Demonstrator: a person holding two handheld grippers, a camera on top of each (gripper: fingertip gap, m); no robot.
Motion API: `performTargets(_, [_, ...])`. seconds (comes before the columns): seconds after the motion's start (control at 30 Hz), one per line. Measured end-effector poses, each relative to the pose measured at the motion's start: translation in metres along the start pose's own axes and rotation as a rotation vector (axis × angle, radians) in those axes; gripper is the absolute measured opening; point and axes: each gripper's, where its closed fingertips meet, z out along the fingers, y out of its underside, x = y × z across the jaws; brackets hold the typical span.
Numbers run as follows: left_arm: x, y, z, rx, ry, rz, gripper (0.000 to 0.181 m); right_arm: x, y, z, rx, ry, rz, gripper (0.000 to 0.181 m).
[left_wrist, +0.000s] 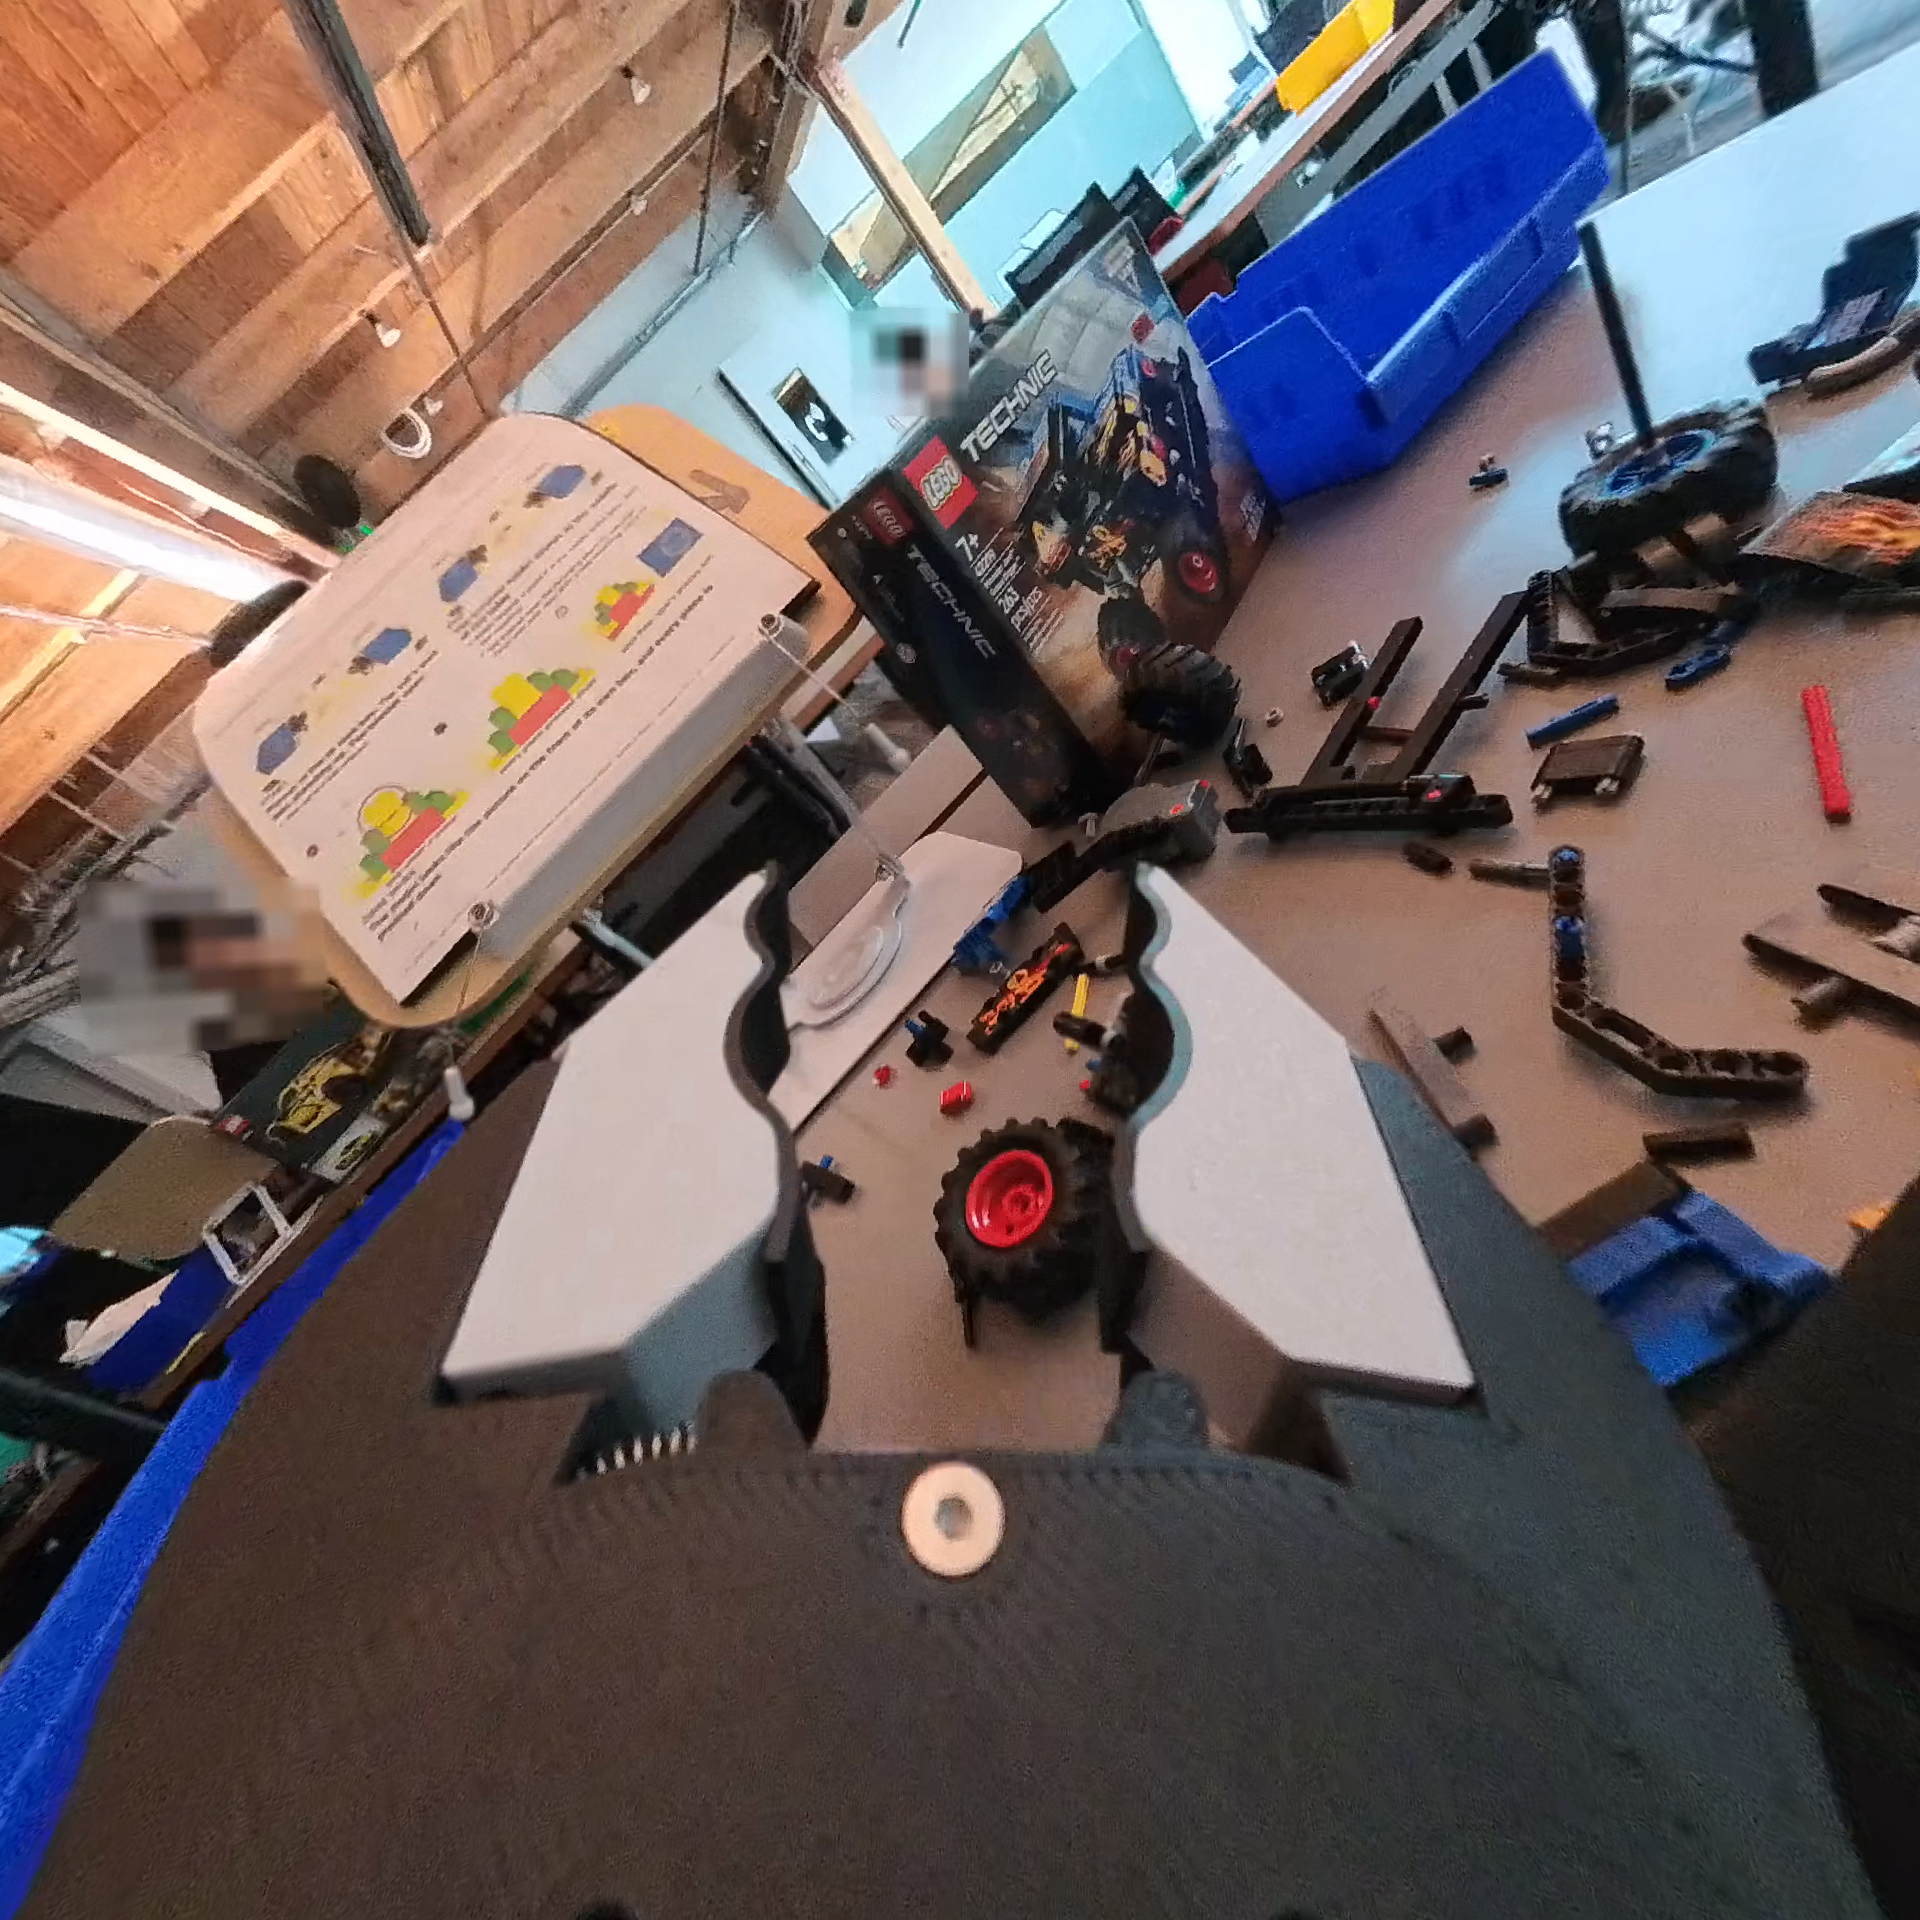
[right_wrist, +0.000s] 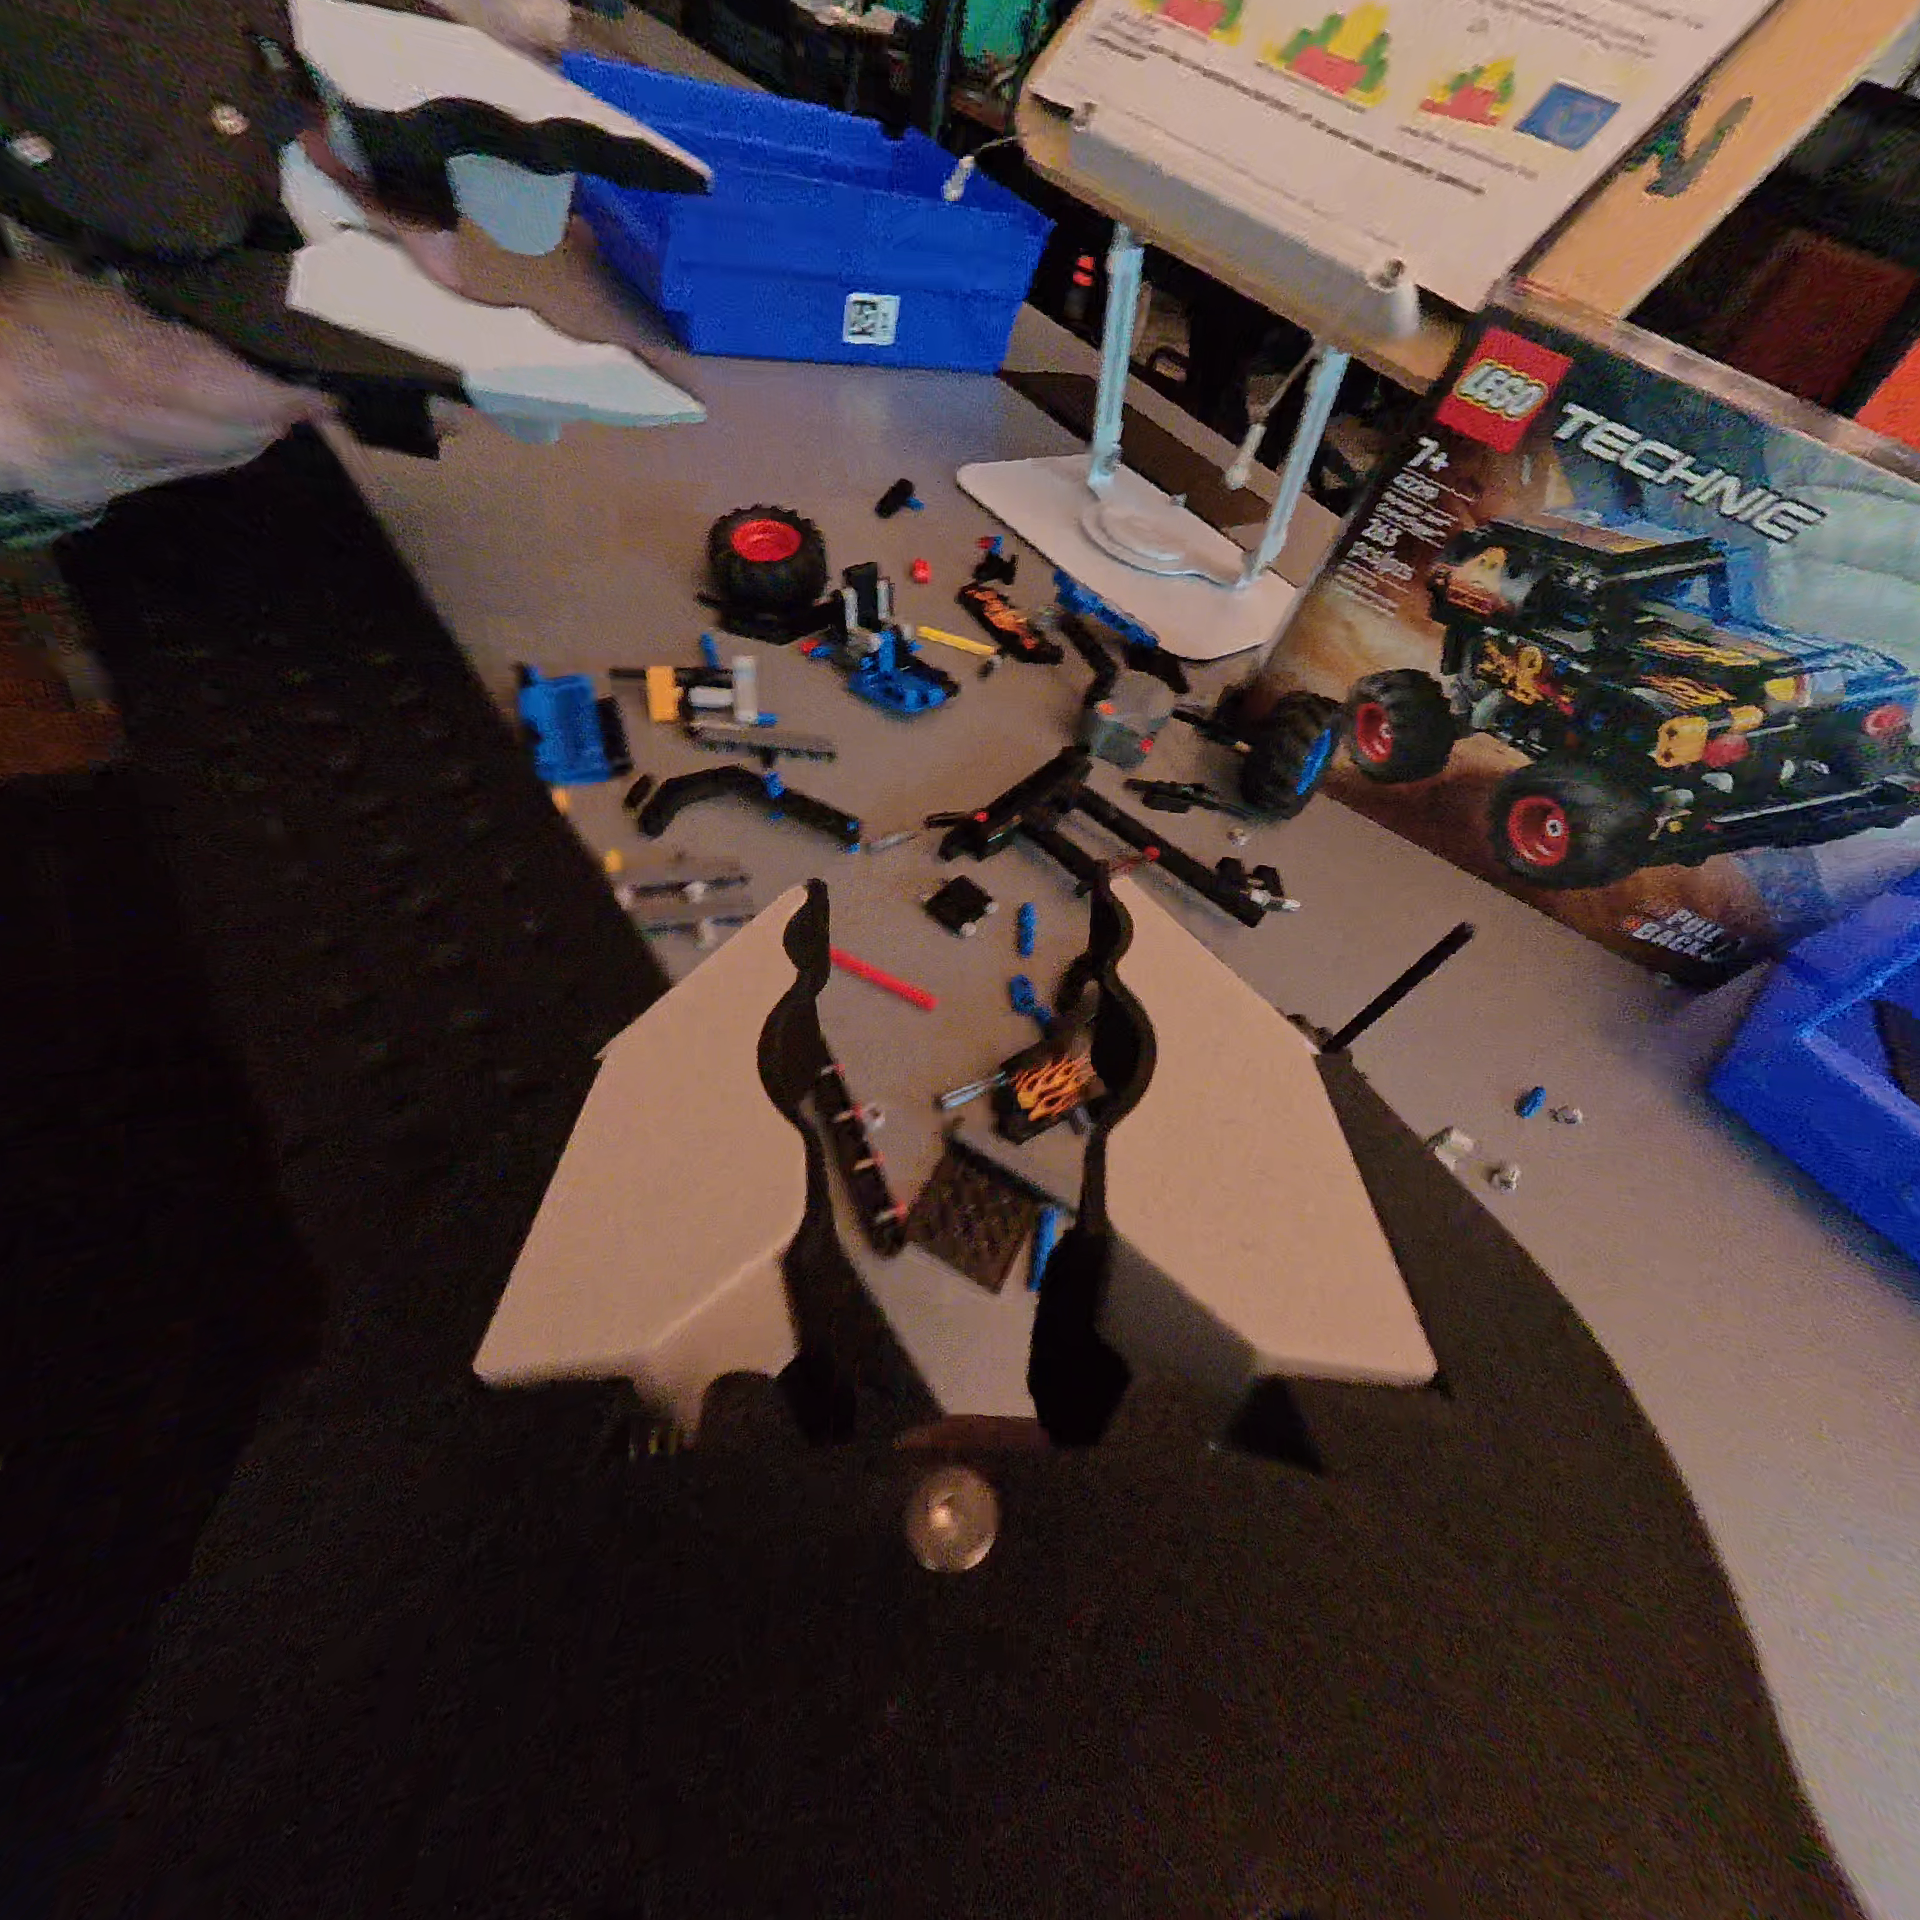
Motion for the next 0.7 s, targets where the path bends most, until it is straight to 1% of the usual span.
performTargets(0.07, [0.000, 0.010, -0.017, -0.004, -0.039, 0.007, 0.059, -0.040, 0.011, -0.022, -0.024, -0.094, -0.072, 0.055])
performTargets(0.1, [0.002, 0.017, -0.023, -0.012, -0.040, 0.004, 0.058, -0.063, 0.022, -0.030, -0.055, -0.165, -0.100, 0.058])
performTargets(0.13, [0.006, 0.023, -0.025, -0.036, -0.028, -0.004, 0.058, -0.079, 0.037, -0.034, -0.102, -0.206, -0.135, 0.058])
performTargets(0.17, [0.002, 0.025, -0.028, -0.048, -0.047, -0.010, 0.062, -0.087, 0.053, -0.036, -0.156, -0.220, -0.163, 0.061])
performTargets(0.2, [-0.001, 0.020, -0.032, -0.017, -0.061, -0.025, 0.059, -0.093, 0.068, -0.036, -0.203, -0.244, -0.166, 0.064])
performTargets(0.23, [-0.003, 0.017, -0.034, 0.009, -0.062, -0.047, 0.054, -0.097, 0.078, -0.035, -0.229, -0.268, -0.151, 0.063])
performTargets(0.27, [-0.006, 0.018, -0.034, 0.005, -0.068, -0.065, 0.055, -0.098, 0.084, -0.033, -0.253, -0.279, -0.148, 0.061])
performTargets(0.33, [-0.007, 0.021, -0.032, -0.009, -0.068, -0.080, 0.057, -0.097, 0.084, -0.030, -0.279, -0.296, -0.159, 0.058])
performTargets(0.37, [-0.005, 0.020, -0.031, -0.002, -0.056, -0.085, 0.056, -0.092, 0.083, -0.027, -0.289, -0.292, -0.157, 0.052])
performTargets(0.4, [-0.003, 0.019, -0.029, -0.001, -0.050, -0.079, 0.056, -0.081, 0.081, -0.019, -0.295, -0.253, -0.160, 0.034])
performTargets(0.43, [-0.002, 0.020, -0.027, -0.008, -0.046, -0.066, 0.056, -0.059, 0.077, -0.009, -0.292, -0.150, -0.160, 0.014])
performTargets(0.47, [0.001, 0.022, -0.025, -0.021, -0.037, -0.058, 0.056, -0.043, 0.070, 0.000, -0.265, -0.089, -0.134, 0.014])
performTargets(0.5, [0.002, 0.025, -0.024, -0.033, -0.031, -0.055, 0.056, -0.035, 0.065, 0.008, -0.232, -0.084, -0.092, 0.017])
performTargets(0.53, [0.002, 0.026, -0.023, -0.040, -0.035, -0.049, 0.057, -0.030, 0.067, 0.013, -0.231, -0.091, -0.051, 0.024])
performTargets(0.57, [0.001, 0.026, -0.023, -0.039, -0.046, -0.038, 0.055, -0.027, 0.071, 0.015, -0.258, -0.114, -0.015, 0.038])
performTargets(0.6, [-0.001, 0.026, -0.023, -0.039, -0.059, -0.021, 0.054, -0.028, 0.072, 0.015, -0.262, -0.141, 0.014, 0.045])
performTargets(0.7, [-0.002, 0.035, -0.018, -0.077, -0.051, -0.028, 0.055, -0.034, 0.066, 0.008, -0.203, -0.182, 0.027, 0.048])
